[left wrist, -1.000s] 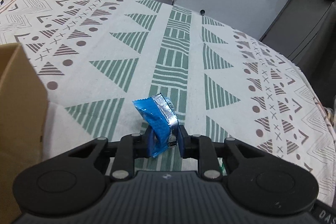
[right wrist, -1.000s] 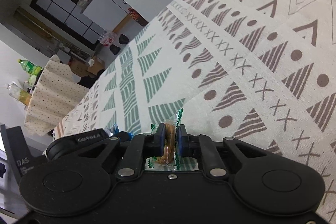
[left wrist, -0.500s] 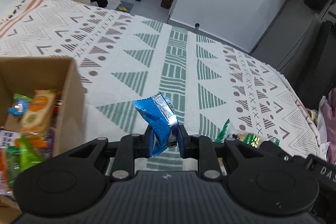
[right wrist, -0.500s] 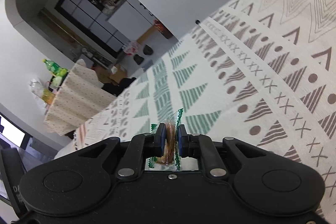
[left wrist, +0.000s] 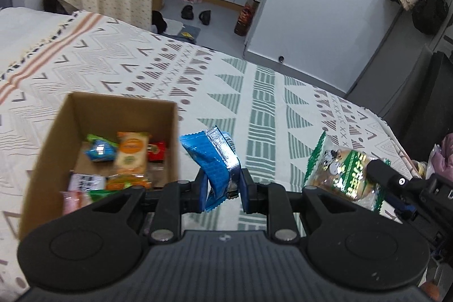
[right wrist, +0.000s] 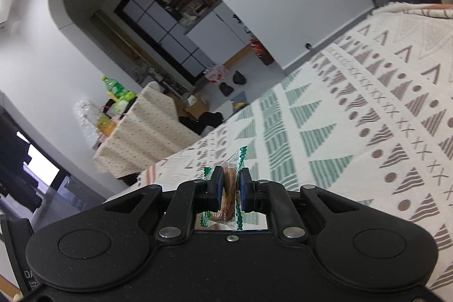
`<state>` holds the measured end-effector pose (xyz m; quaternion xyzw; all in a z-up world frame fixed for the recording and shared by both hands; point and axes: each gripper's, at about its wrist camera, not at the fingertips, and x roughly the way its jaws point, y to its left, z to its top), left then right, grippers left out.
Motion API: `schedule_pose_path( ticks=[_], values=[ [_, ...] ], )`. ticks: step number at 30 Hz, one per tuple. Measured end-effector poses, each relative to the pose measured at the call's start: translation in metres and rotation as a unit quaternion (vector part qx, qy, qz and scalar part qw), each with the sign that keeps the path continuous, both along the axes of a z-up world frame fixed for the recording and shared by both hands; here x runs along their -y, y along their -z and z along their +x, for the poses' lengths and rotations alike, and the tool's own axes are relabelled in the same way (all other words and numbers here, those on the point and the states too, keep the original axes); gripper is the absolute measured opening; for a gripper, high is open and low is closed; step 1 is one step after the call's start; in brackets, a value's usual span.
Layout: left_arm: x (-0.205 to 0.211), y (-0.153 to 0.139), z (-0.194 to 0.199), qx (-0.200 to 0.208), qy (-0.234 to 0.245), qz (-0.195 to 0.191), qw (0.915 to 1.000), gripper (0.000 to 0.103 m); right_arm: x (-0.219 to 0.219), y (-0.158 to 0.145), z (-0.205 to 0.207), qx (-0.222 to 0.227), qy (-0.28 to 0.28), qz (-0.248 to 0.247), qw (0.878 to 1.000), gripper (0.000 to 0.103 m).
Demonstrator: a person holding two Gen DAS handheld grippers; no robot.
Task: Organize snacks
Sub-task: 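Carry both snacks over the box and open both tools to drop them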
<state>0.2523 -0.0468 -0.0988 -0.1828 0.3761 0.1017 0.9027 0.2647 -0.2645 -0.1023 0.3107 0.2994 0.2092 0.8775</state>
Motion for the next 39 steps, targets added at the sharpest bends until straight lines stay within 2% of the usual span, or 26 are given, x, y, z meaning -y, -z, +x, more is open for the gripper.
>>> schedule_pose_path(
  ticks=[8,20,29,39],
  values=[
    [-0.024,-0.012,-0.028,0.007,-0.025,0.006,0.9996,0.022,-0.029,-0.015,-0.011,0.025,-0.034,-0.006,0.999,0.012],
    [-0.064,-0.011,-0.053,-0.005,-0.059,-0.006,0.9983,0.022,-0.079,-0.026,-0.025,0.049,-0.088,-0.02,0.995,0.012],
    [-0.086,0.007,-0.053,-0.023,-0.064,-0.029,0.9972,0.022,-0.108,-0.018,-0.028,0.032,-0.122,-0.032,0.991,0.012],
    [-0.1,0.022,-0.047,-0.066,-0.048,-0.024,0.9964,0.026,-0.139,-0.011,-0.032,0.018,-0.145,-0.062,0.987,0.012]
  ],
)
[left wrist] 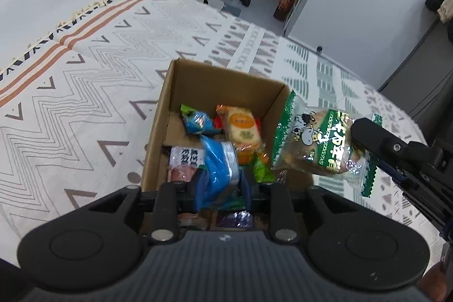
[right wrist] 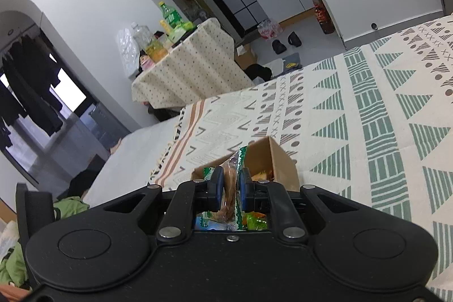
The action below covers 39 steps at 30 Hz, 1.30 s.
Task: Organize snacks
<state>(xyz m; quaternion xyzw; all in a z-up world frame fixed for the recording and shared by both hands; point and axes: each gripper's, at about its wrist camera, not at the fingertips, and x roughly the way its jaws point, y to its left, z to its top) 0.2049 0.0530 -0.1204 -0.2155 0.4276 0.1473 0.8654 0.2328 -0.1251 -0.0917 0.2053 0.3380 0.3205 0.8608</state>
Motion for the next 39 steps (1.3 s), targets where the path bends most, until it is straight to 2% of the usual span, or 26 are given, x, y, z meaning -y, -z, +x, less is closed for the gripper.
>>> schedule_pose_path(
  ticks=[2,4,6,8,9,11,12,13,18,24,28,39],
  values=[
    [-0.002,-0.002,0.0,-0.007,-0.001,0.0,1.0,0.029,-0.001,0.0,-0.001,-0.003,0.0,-0.003,1.0,0.012],
    [-0.004,-0.008,-0.002,-0.003,-0.001,0.002,1.0,0.038,-0.001,-0.001,-0.002,-0.003,0.001,-0.002,1.0,0.012],
    [-0.005,-0.016,-0.005,0.004,-0.002,0.012,0.9999,0.052,0.0,-0.001,-0.003,-0.003,0.002,0.001,1.0,0.012],
    [-0.007,-0.022,-0.01,0.01,-0.007,0.02,0.9997,0.057,0.001,-0.001,-0.007,-0.001,-0.006,0.002,1.0,0.013],
    [-0.007,-0.025,-0.012,0.011,-0.009,0.021,0.9997,0.06,0.001,-0.002,-0.007,-0.002,-0.012,0.001,1.0,0.018],
    [-0.009,-0.028,-0.017,0.01,-0.015,0.018,0.9997,0.062,0.002,-0.002,-0.011,0.003,-0.02,-0.003,1.0,0.029],
    [-0.009,-0.029,-0.019,0.009,-0.016,0.016,0.9997,0.063,0.004,-0.003,-0.014,0.007,-0.017,-0.004,1.0,0.044],
    [-0.01,-0.031,-0.022,0.009,-0.017,0.015,0.9997,0.064,0.008,-0.004,-0.016,0.01,-0.01,-0.005,1.0,0.054],
    [-0.008,-0.044,-0.034,0.017,-0.021,0.02,0.9994,0.077,0.033,-0.017,-0.023,0.009,0.016,0.007,1.0,0.055],
    [0.0,-0.054,-0.045,0.023,-0.019,0.022,0.9993,0.087,0.053,-0.028,-0.046,0.012,0.049,0.012,0.999,0.065],
    [0.006,-0.062,-0.052,0.018,-0.01,0.028,0.9994,0.09,0.064,-0.036,-0.057,0.01,0.069,0.014,0.997,0.075],
    [0.015,-0.092,-0.076,0.026,0.022,0.028,0.999,0.1,0.079,-0.072,-0.089,0.035,0.099,-0.02,0.994,0.09]
  ],
)
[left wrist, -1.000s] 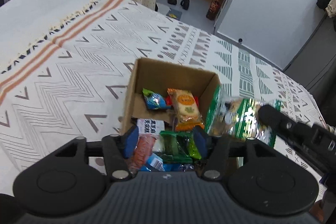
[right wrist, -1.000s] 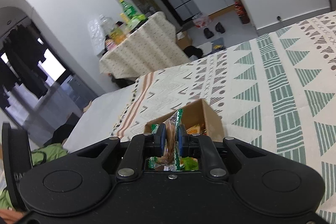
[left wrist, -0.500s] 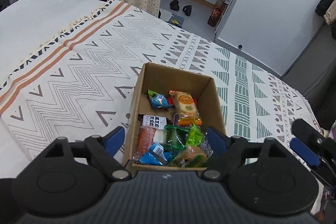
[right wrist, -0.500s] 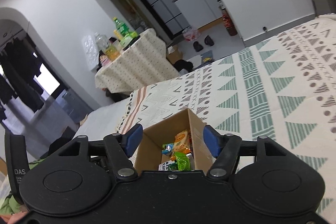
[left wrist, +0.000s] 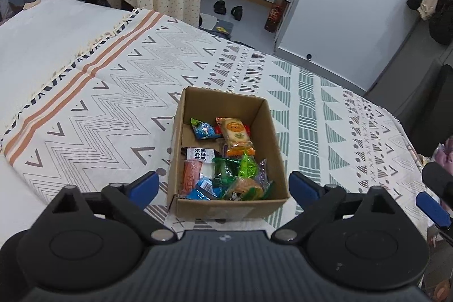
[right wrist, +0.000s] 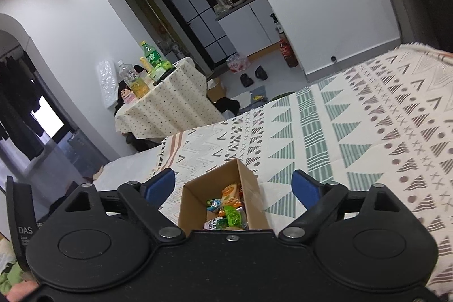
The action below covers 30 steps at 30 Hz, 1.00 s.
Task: Organize snacks
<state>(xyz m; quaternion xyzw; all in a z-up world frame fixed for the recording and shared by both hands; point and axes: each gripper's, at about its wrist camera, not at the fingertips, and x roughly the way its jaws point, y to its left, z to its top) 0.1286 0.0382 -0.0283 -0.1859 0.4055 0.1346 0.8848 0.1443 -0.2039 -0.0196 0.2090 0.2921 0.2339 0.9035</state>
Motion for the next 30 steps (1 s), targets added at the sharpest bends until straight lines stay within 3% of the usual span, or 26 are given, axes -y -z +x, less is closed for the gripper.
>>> schedule_pose_path(
  ticks=[7,30],
  values=[
    [0.005,-0.016,-0.018,0.006,0.025,-0.004,0.9997,0.102,-0.001,-0.016,-0.023,0.015,0.011,-0.032,0.999,0.103],
    [0.022,-0.053,-0.083,0.038,0.072,0.024,0.9964,0.103,0.002,-0.044,-0.087,0.041,0.018,-0.088,0.995,0.103]
  ],
)
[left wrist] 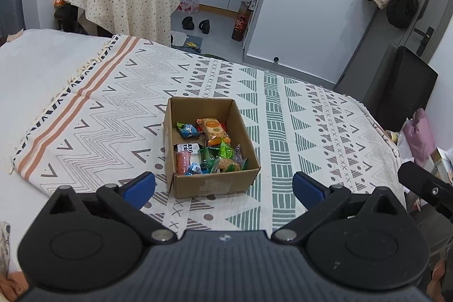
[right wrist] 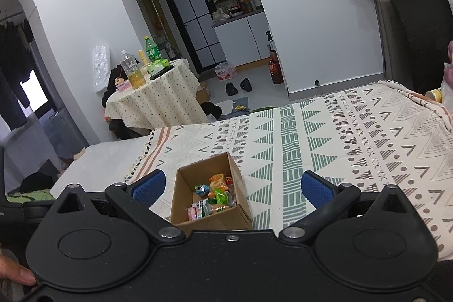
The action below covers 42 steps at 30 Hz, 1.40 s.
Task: Organize snacks
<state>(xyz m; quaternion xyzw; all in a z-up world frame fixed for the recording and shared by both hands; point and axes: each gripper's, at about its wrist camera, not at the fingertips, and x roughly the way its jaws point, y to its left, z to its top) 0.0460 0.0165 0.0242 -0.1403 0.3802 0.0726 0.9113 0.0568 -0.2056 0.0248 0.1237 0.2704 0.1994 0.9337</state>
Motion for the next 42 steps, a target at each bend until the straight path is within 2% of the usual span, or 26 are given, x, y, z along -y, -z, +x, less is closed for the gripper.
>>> schedule_pose_path(
  ticks=[17,42],
  values=[
    [0.002,-0.002,-0.048,0.01,0.038,0.027,0.9989,0.103,0.008,0.004,-0.042,0.0,0.02,-0.048,0.999,0.103],
    [0.0,0.012,-0.044,-0.013,0.055,0.025,0.9981,0.103,0.009,0.016,-0.037,-0.016,0.02,-0.066,0.997,0.103]
  ],
)
